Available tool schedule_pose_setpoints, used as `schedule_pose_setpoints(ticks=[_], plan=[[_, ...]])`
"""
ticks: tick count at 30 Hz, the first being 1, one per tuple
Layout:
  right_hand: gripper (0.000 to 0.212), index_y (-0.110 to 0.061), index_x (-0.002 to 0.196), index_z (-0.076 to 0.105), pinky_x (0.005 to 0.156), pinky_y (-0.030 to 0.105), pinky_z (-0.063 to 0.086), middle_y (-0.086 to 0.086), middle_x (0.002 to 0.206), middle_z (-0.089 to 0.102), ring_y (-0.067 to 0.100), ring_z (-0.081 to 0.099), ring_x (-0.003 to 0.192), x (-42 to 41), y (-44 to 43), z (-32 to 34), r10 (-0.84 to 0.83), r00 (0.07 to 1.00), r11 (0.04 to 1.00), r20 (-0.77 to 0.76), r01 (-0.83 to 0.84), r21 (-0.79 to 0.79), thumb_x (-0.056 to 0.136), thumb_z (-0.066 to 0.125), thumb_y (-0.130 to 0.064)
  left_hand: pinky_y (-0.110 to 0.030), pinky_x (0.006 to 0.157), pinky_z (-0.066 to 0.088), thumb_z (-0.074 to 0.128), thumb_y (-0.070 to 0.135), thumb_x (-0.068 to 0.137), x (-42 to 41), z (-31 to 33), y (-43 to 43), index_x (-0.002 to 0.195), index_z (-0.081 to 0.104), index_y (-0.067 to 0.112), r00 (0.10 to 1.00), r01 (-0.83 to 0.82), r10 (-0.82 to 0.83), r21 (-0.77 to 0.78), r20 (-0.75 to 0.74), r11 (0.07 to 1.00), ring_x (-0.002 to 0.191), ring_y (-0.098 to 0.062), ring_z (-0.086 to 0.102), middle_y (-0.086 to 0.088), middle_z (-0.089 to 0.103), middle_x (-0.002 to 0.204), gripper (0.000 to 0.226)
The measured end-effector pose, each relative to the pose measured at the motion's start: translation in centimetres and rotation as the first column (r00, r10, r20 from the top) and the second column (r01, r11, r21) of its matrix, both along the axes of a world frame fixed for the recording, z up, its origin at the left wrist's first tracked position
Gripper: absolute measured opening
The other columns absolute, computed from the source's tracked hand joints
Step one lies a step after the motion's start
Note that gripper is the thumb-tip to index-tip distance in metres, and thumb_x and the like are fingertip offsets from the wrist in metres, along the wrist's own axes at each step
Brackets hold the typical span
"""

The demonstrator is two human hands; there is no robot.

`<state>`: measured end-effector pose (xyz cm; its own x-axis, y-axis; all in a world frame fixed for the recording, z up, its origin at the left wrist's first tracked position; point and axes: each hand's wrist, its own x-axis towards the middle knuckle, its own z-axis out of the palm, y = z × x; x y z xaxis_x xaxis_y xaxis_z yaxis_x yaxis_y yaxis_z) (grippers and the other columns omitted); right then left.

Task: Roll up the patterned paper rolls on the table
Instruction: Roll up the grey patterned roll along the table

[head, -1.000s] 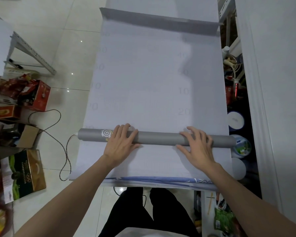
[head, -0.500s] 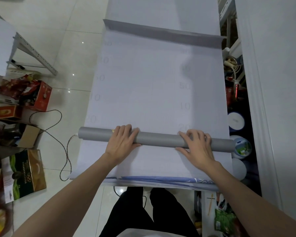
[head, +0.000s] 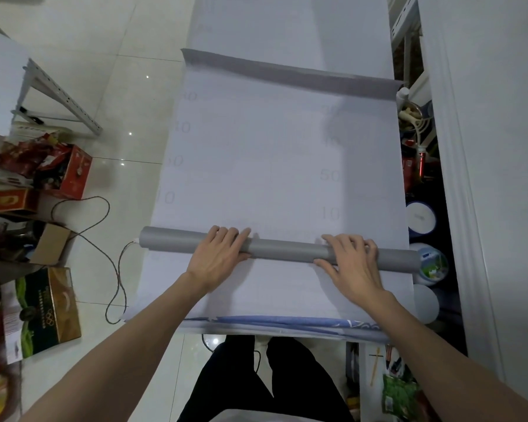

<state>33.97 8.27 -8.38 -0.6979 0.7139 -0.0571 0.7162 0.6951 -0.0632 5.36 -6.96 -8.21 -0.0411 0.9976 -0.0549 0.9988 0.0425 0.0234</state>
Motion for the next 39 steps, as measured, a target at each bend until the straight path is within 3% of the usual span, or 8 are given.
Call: schedule_pose_setpoints(ticks=[5, 9, 17, 20, 23, 29, 33, 39], plan=[[0.041, -0.028, 0.120, 0.060, 0.093, 0.045, 0.032, -0.001, 0.127, 0.059, 0.026, 0.050, 0.114, -0.2, -0.4, 0.0, -0.034, 0.999, 0.999, -0.005, 0.035, 0.007, 0.096, 0.042, -0.056, -0.047, 0.104, 0.038, 0.049, 0.053, 0.096, -0.2, -0.6, -0.7, 0.132, 0.051, 0.014, 0.999, -0.031, 0.031, -0.007, 0.013, 1.000, 0.114, -0.034, 0.050, -0.016, 0.051, 0.129, 0.053], [0.049, -0.029, 0.119, 0.062, 0.093, 0.044, 0.029, 0.005, 0.123, 0.053, 0.029, 0.050, 0.111, -0.3, -0.2, 0.3, -0.026, 0.999, 1.000, 0.031, 0.027, -0.008, 0.083, 0.063, -0.061, -0.042, 0.087, 0.043, 0.064, 0.044, 0.091, 0.2, -0.6, -0.4, 0.124, 0.057, 0.014, 0.997, -0.076, 0.074, 0.057, 0.030, 0.995, 0.095, -0.031, 0.053, -0.013, 0.055, 0.113, 0.046], [0.041, -0.028, 0.123, 0.060, 0.092, 0.044, 0.030, -0.001, 0.125, 0.059, 0.025, 0.050, 0.116, -0.4, 0.1, -0.1, -0.033, 0.999, 0.999, 0.013, 0.034, -0.028, 0.097, 0.041, -0.054, -0.044, 0.102, 0.034, 0.040, 0.055, 0.099, -0.5, -1.0, -0.4, 0.129, 0.051, 0.019, 0.998, -0.055, 0.053, 0.045, 0.042, 0.998, 0.107, -0.031, 0.052, -0.012, 0.052, 0.124, 0.049], [0.055, -0.027, 0.126, 0.059, 0.094, 0.045, 0.028, 0.008, 0.126, 0.051, 0.029, 0.048, 0.116, -0.2, -0.1, -0.5, -0.032, 0.999, 0.998, -0.005, 0.032, -0.050, 0.086, 0.058, -0.063, -0.041, 0.090, 0.038, 0.046, 0.067, 0.090, -0.5, -0.7, -0.3, 0.124, 0.054, 0.019, 0.998, -0.063, 0.063, 0.020, 0.007, 0.998, 0.094, -0.028, 0.047, -0.010, 0.050, 0.112, 0.059], [0.058, -0.026, 0.124, 0.060, 0.089, 0.044, 0.031, 0.001, 0.110, 0.057, 0.026, 0.051, 0.102, -0.5, 0.2, -0.2, 0.005, 1.000, 1.000, 0.019, -0.005, -0.009, 0.087, 0.046, -0.069, -0.039, 0.085, 0.041, 0.036, 0.062, 0.095, -0.5, -0.5, 0.0, 0.130, 0.052, 0.017, 0.999, -0.053, 0.053, 0.002, 0.011, 0.999, 0.084, -0.026, 0.051, -0.006, 0.056, 0.100, 0.060], [0.038, -0.032, 0.115, 0.062, 0.093, 0.044, 0.029, -0.004, 0.124, 0.058, 0.022, 0.047, 0.114, -0.9, 0.2, 0.1, -0.044, 0.999, 0.998, -0.020, 0.043, -0.053, 0.096, 0.037, -0.055, -0.042, 0.098, 0.038, 0.033, 0.063, 0.095, -0.7, -1.0, -1.0, 0.127, 0.054, 0.020, 0.992, -0.087, 0.082, 0.050, 0.092, 0.995, 0.109, -0.030, 0.050, -0.011, 0.051, 0.127, 0.057], [0.052, -0.032, 0.125, 0.060, 0.094, 0.044, 0.028, 0.002, 0.120, 0.049, 0.026, 0.048, 0.110, -0.6, 0.2, 0.3, 0.010, 0.999, 0.996, 0.033, -0.006, -0.095, 0.084, 0.060, -0.064, -0.041, 0.086, 0.041, 0.030, 0.061, 0.096, -0.8, -0.9, -1.3, 0.128, 0.055, 0.019, 0.993, -0.101, 0.095, 0.085, 0.071, 0.991, 0.093, -0.029, 0.051, -0.008, 0.054, 0.110, 0.058], [0.038, -0.025, 0.117, 0.061, 0.090, 0.042, 0.028, -0.004, 0.107, 0.064, 0.026, 0.056, 0.105, -1.1, 0.7, 0.7, -0.019, 0.999, 0.996, -0.047, 0.015, -0.083, 0.093, 0.050, -0.053, -0.041, 0.094, 0.037, 0.033, 0.049, 0.101, -1.4, -1.0, -0.4, 0.125, 0.056, 0.018, 0.995, -0.064, 0.057, 0.101, 0.080, 0.993, 0.101, -0.031, 0.057, -0.008, 0.059, 0.117, 0.046]])
